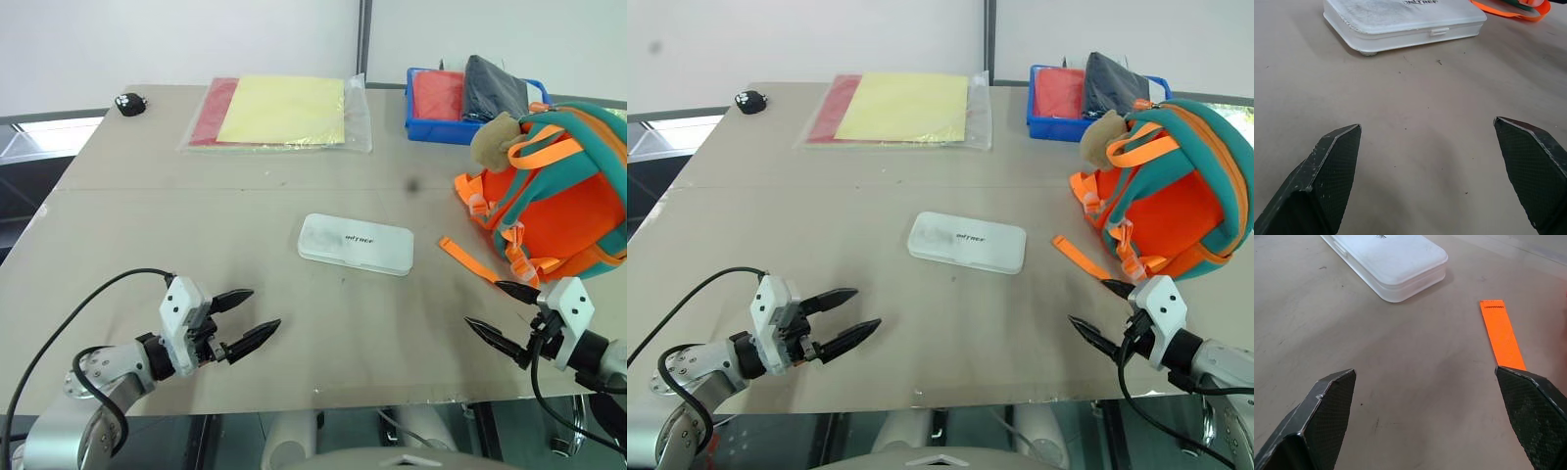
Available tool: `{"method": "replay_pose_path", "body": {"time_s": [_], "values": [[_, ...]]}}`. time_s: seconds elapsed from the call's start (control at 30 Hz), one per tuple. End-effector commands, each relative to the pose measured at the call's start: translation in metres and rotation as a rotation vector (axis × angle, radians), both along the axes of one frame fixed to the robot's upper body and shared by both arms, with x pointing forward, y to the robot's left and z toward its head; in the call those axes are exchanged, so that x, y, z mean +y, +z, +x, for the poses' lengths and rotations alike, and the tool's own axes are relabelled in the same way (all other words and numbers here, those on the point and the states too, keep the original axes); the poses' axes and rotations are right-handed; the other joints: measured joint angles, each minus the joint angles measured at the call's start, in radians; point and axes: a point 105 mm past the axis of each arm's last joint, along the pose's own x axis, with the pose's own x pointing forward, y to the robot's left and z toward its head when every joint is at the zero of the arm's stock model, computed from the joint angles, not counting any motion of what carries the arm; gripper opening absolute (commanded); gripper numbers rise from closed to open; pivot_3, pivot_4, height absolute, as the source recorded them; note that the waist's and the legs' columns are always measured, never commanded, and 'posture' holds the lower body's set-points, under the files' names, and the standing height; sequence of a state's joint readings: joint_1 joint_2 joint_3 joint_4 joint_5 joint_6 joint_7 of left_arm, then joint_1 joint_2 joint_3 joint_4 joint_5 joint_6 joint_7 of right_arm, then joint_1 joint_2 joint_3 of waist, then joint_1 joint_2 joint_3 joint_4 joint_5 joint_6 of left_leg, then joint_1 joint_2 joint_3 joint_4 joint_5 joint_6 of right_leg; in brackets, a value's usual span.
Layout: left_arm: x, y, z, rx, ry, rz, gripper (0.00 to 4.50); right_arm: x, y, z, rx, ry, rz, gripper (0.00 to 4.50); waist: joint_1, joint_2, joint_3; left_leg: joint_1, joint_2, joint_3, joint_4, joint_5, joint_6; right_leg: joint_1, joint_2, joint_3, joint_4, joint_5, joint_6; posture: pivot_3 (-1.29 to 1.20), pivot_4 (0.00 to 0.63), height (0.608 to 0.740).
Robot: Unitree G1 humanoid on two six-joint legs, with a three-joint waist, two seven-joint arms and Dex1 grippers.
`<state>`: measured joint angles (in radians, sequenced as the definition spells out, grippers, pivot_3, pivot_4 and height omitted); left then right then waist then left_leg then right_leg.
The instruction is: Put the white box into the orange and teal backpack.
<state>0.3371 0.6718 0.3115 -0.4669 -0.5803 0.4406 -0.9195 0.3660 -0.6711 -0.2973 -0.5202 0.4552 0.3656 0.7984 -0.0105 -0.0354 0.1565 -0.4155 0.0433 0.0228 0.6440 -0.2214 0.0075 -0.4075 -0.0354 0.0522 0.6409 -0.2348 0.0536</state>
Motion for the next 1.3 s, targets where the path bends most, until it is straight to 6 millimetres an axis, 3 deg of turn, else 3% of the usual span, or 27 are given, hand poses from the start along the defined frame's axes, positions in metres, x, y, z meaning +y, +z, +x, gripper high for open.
{"method": "replay_pose_path", "body": {"time_s": [0.03, 0.13, 0.27, 0.33, 0.37, 0.4, 0.43, 0.63, 0.67, 0.83, 0.97, 1.13, 1.3], "values": [[-0.002, 0.010, 0.006, -0.036, 0.008, -0.017, 4.43, 0.001, 0.007, 0.008, -0.062, -0.006, -0.016, 4.50, 0.000, 0.000, 0.000, 0.000, 0.000, 0.000, 0.000, 0.000, 0.000, 0.000, 0.000, 0.000, 0.000, 0.000, 0.000, 0.00, 0.150, 0.740], [-0.005, 0.022, 0.022, -0.070, 0.081, -0.089, 4.43, 0.014, 0.013, 0.021, -0.105, -0.043, 0.044, 4.50, 0.000, 0.000, 0.000, 0.000, 0.000, 0.000, 0.001, 0.000, 0.000, 0.000, 0.000, 0.000, 0.000, 0.000, 0.001, 0.00, 0.150, 0.740], [-0.011, 0.027, 0.043, -0.079, 0.166, -0.125, 4.43, 0.029, 0.014, 0.042, -0.129, -0.163, -0.007, 4.50, 0.000, 0.000, 0.000, 0.000, 0.000, -0.001, 0.002, 0.000, 0.000, 0.000, 0.001, 0.000, 0.001, 0.000, 0.001, 0.00, 0.150, 0.740], [-0.009, 0.023, 0.059, -0.057, 0.251, -0.135, 3.92, 0.041, 0.014, 0.056, -0.069, -0.176, 0.079, 4.50, -0.001, 0.000, 0.000, 0.000, -0.001, 0.000, 0.002, 0.000, 0.000, 0.000, 0.001, 0.000, 0.001, 0.001, 0.000, 0.00, 0.150, 0.740], [-0.008, 0.024, 0.066, -0.062, 0.278, -0.134, 3.55, 0.044, 0.014, 0.062, -0.052, -0.199, 0.101, 3.89, -0.001, 0.000, 0.000, 0.000, -0.001, -0.001, 0.002, 0.000, 0.000, 0.000, 0.001, 0.000, 0.001, 0.001, 0.000, 0.00, 0.150, 0.740], [-0.008, 0.024, 0.073, -0.066, 0.303, -0.129, 3.35, 0.046, 0.013, 0.067, -0.039, -0.228, 0.105, 3.73, -0.001, -0.001, -0.001, 0.000, -0.001, -0.001, 0.002, 0.000, 0.000, 0.000, 0.001, 0.000, 0.002, 0.001, 0.000, 0.00, 0.150, 0.740], [-0.007, 0.025, 0.081, -0.064, 0.335, -0.135, 2.74, 0.046, 0.012, 0.075, -0.034, -0.278, 0.097, 3.19, -0.001, -0.001, -0.001, 0.000, -0.001, -0.001, 0.002, 0.000, 0.000, 0.001, 0.001, 0.000, 0.002, 0.001, 0.000, 0.00, 0.150, 0.740], [-0.006, 0.017, 0.123, 0.013, 0.467, -0.091, 0.02, 0.053, 0.012, 0.103, -0.012, -0.391, 0.071, 0.42, 0.001, -0.001, -0.001, -0.002, -0.002, -0.002, 0.002, 0.000, 0.000, 0.001, 0.002, 0.000, 0.001, 0.003, 0.003, 0.00, 0.150, 0.740], [-0.007, 0.014, 0.127, 0.022, 0.475, -0.071, 0.00, 0.055, 0.011, 0.107, -0.010, -0.402, 0.057, 0.03, 0.000, -0.001, -0.001, -0.002, -0.002, -0.002, 0.002, 0.000, 0.000, 0.001, 0.002, 0.000, 0.001, 0.003, 0.004, 0.00, 0.150, 0.740], [-0.033, 0.010, 0.144, 0.015, 0.380, -0.002, 0.00, 0.079, 0.005, 0.123, 0.026, -0.371, -0.022, 0.03, -0.004, -0.001, -0.001, -0.001, -0.002, -0.003, 0.001, 0.000, 0.000, 0.001, 0.002, 0.000, 0.002, 0.003, 0.004, 0.00, 0.150, 0.740], [-0.051, 0.006, 0.138, 0.033, 0.273, 0.041, 0.00, 0.101, 0.003, 0.122, 0.061, -0.273, -0.045, 0.03, -0.004, -0.001, -0.001, -0.002, -0.002, -0.003, -0.001, 0.000, 0.000, 0.000, 0.002, 0.000, 0.002, 0.003, 0.004, 0.00, 0.150, 0.740], [-0.056, -0.002, 0.101, 0.076, 0.172, 0.086, 0.00, 0.123, 0.005, 0.115, 0.076, -0.136, -0.039, 0.03, -0.011, -0.001, -0.001, -0.002, -0.002, -0.001, -0.003, 0.000, 0.000, -0.001, 0.002, 0.001, 0.001, 0.003, 0.004, 0.00, 0.150, 0.740], [-0.050, -0.002, 0.062, 0.104, 0.157, 0.106, 0.00, 0.126, 0.008, 0.113, 0.040, -0.070, -0.052, 0.03, -0.011, 0.000, 0.000, -0.001, -0.002, -0.001, -0.005, 0.000, 0.000, -0.002, 0.001, 0.001, 0.001, 0.003, 0.004, 0.00, 0.150, 0.740]]}}
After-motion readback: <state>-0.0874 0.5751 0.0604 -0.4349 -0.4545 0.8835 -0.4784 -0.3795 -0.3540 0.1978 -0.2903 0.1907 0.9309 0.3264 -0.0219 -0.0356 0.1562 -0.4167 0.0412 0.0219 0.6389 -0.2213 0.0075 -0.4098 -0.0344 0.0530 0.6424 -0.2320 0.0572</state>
